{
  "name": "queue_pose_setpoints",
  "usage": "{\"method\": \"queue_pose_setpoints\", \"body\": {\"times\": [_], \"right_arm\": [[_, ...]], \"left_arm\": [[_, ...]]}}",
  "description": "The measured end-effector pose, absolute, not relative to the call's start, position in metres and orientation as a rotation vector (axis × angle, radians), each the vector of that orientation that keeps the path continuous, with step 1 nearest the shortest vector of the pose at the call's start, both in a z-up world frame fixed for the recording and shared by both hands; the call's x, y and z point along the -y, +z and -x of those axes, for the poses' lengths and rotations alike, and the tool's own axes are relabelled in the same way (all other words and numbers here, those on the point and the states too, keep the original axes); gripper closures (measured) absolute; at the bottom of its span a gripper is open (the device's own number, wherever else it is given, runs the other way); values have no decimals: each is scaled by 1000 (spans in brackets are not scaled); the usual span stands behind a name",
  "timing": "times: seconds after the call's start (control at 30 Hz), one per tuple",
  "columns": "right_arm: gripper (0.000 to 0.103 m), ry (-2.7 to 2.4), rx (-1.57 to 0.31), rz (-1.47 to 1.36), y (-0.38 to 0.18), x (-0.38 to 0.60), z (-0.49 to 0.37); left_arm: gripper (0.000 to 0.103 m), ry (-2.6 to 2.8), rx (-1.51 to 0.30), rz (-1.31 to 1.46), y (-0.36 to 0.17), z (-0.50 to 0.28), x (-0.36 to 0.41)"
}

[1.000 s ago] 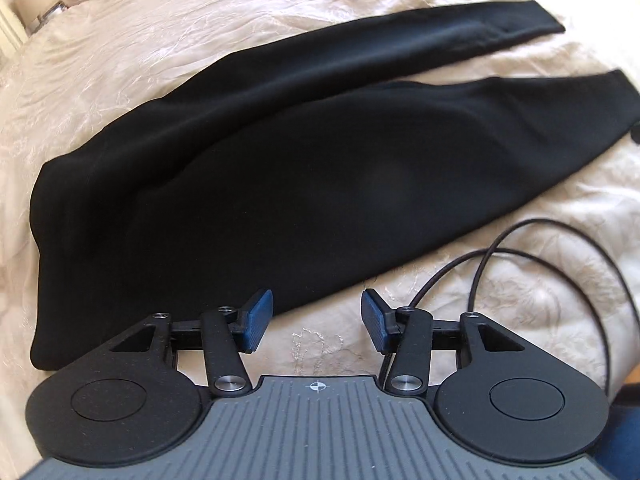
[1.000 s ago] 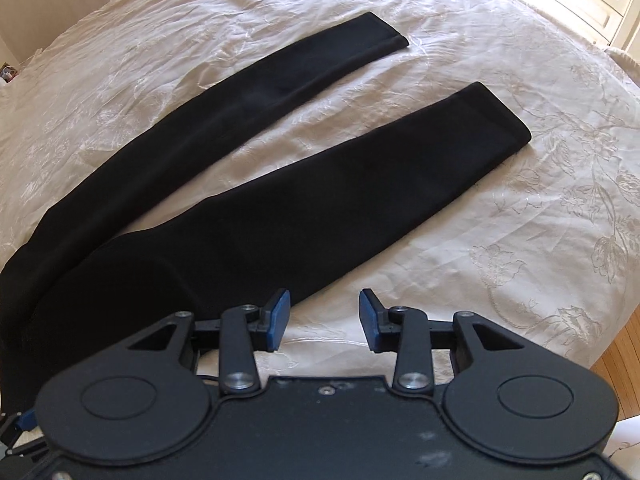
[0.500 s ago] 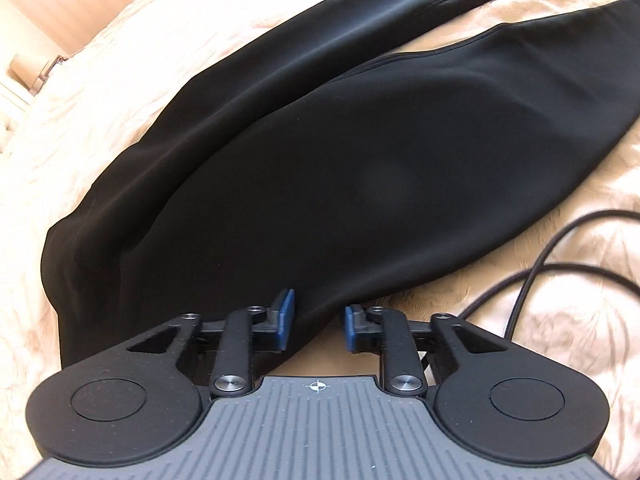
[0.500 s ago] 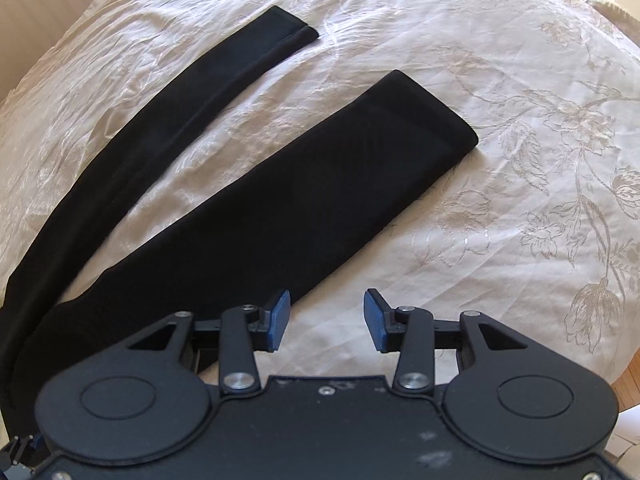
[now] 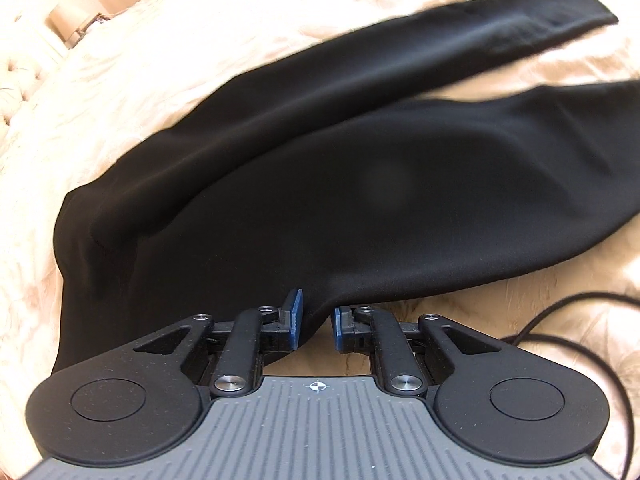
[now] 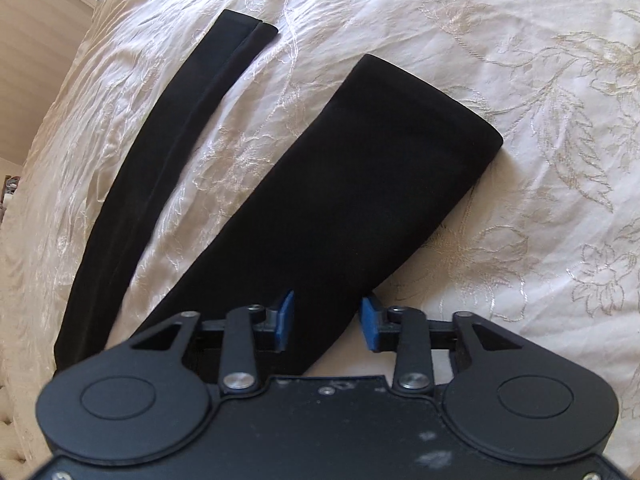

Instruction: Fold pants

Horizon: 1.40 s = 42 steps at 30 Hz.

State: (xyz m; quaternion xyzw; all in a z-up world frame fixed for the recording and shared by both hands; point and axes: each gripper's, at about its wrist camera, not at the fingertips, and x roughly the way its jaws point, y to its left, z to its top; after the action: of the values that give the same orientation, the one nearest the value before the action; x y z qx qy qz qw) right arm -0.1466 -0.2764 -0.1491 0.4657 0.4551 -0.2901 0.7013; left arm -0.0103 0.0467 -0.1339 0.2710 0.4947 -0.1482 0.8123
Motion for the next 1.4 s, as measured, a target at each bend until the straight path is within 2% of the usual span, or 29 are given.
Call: {"method": "queue_pose_setpoints", "body": {"times": [0.23, 0.47, 0.7, 0.9, 1.23, 1.3, 1.4], "right_arm": [[98, -588, -871, -1041, -104, 283, 140], [98, -585, -777, -1020, -65, 292, 109], [98, -592, -819, -933, -59, 308, 45], [98, -622, -900, -903, -83, 324, -14], [98, -621, -995, -834, -124, 343, -93], [97, -615, -1016, -808, -134, 344, -102], [88, -590, -1007, -797, -139, 345, -109]], "left_arm": [[88, -315, -964, -504, -84, 6, -67], [89, -332, -934, -467, -50, -30, -76], [89, -366, -978, -500, -65, -78, -54], [89, -363, -1043, -485, -76, -136, -29], [89, -346, -1148, -468, -115, -188, -17], [89, -343, -1169, -474, -124, -191, -15], [89, -343, -1192, -481, -133, -193, -14]]}}
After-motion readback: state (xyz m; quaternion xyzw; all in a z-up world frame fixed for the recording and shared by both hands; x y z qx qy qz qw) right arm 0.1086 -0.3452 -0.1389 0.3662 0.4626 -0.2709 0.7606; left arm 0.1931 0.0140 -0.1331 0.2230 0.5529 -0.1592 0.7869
